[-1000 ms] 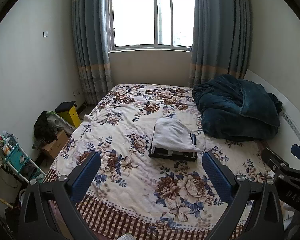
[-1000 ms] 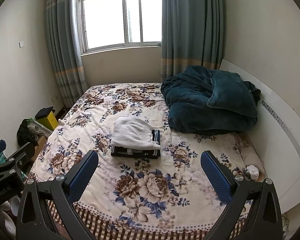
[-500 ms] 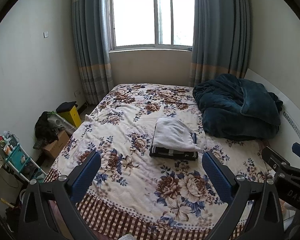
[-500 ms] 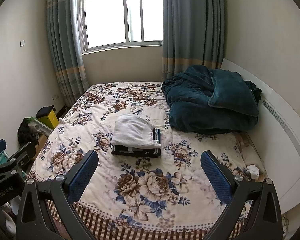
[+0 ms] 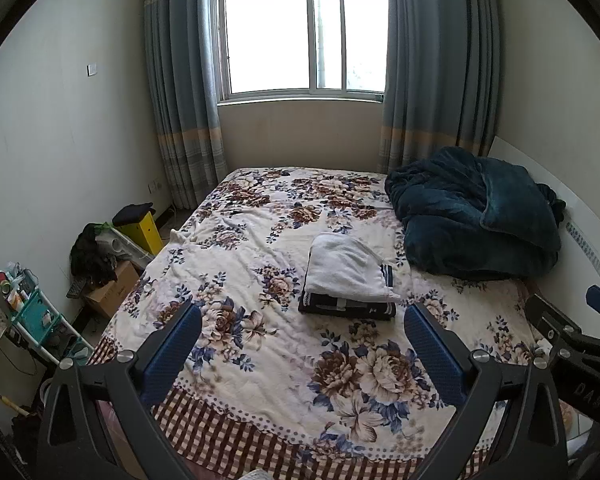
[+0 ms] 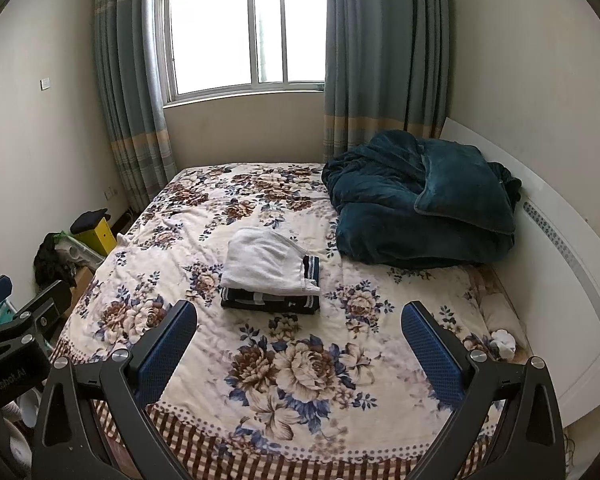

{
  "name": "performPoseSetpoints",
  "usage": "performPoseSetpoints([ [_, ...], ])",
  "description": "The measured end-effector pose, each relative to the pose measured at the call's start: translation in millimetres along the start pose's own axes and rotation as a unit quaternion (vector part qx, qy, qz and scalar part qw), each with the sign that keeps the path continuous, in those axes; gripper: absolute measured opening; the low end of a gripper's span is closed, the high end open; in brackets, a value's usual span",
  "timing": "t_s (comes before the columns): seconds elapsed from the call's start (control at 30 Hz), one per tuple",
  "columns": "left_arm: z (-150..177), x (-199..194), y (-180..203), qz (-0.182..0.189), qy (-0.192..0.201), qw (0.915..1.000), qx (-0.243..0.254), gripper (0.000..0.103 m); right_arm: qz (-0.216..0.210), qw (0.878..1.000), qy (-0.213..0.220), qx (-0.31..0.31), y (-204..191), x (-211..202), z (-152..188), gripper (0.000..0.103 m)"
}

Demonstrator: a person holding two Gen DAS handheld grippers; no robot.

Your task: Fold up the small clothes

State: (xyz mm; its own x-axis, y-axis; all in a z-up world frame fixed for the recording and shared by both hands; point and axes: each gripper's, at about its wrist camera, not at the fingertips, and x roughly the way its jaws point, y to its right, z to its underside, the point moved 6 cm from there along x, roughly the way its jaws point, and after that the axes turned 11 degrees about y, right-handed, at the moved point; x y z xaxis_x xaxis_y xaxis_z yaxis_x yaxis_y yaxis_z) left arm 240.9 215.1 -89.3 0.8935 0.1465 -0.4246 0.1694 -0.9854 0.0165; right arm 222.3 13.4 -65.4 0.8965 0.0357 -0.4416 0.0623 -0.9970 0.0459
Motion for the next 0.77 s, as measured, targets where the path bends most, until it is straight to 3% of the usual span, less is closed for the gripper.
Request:
performPoseSetpoints([
  [0.77, -2.0, -5.3, 8.0, -0.011, 0.006, 0.9999, 0.001, 0.103, 0.000, 1.000, 0.004, 0.001, 10.3, -3.9, 0.5, 0.103],
])
